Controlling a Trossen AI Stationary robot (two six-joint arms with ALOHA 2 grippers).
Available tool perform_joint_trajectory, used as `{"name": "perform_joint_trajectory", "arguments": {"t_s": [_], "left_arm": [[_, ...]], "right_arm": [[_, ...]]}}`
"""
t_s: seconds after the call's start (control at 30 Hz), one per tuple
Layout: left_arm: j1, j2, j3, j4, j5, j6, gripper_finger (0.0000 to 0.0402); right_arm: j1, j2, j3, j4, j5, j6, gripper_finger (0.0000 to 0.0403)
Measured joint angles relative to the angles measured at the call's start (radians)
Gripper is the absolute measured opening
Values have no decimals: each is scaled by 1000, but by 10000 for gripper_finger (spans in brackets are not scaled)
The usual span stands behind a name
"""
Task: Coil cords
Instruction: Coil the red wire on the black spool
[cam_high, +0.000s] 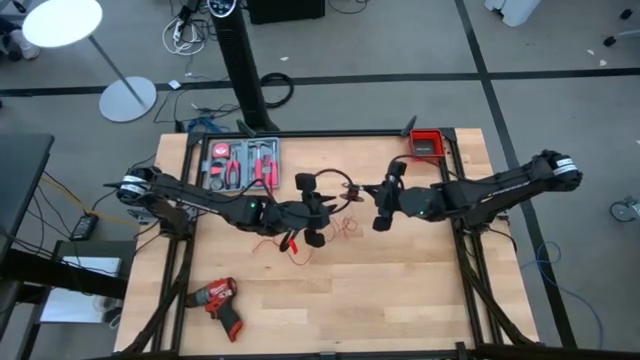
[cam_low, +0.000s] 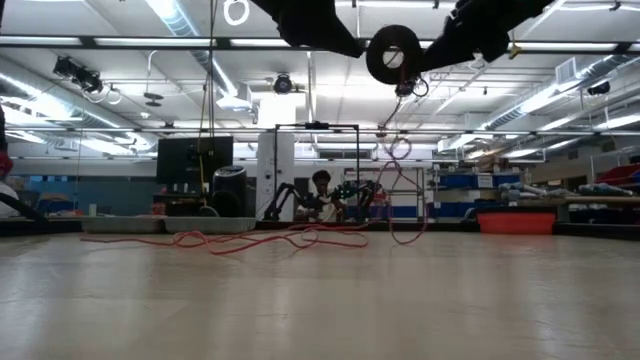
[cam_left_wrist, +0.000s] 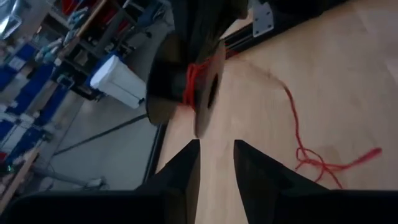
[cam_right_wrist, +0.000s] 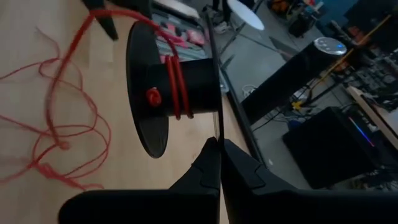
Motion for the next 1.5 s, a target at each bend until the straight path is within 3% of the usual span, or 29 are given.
{"name": "perform_joint_trajectory", "arguments": {"t_s": [0.87,1.23,1.5], "left_arm": [[-1,-1,31,59,2,25,101],[2,-1,45,96,3,26,101],[-17,0,125,-26,-80,40,101]], "right_arm": [[-10,124,0,115,-35,-21,0],[-11,184,1,309,-81,-41,0],[-1,195,0,253,44,-21,0]]}}
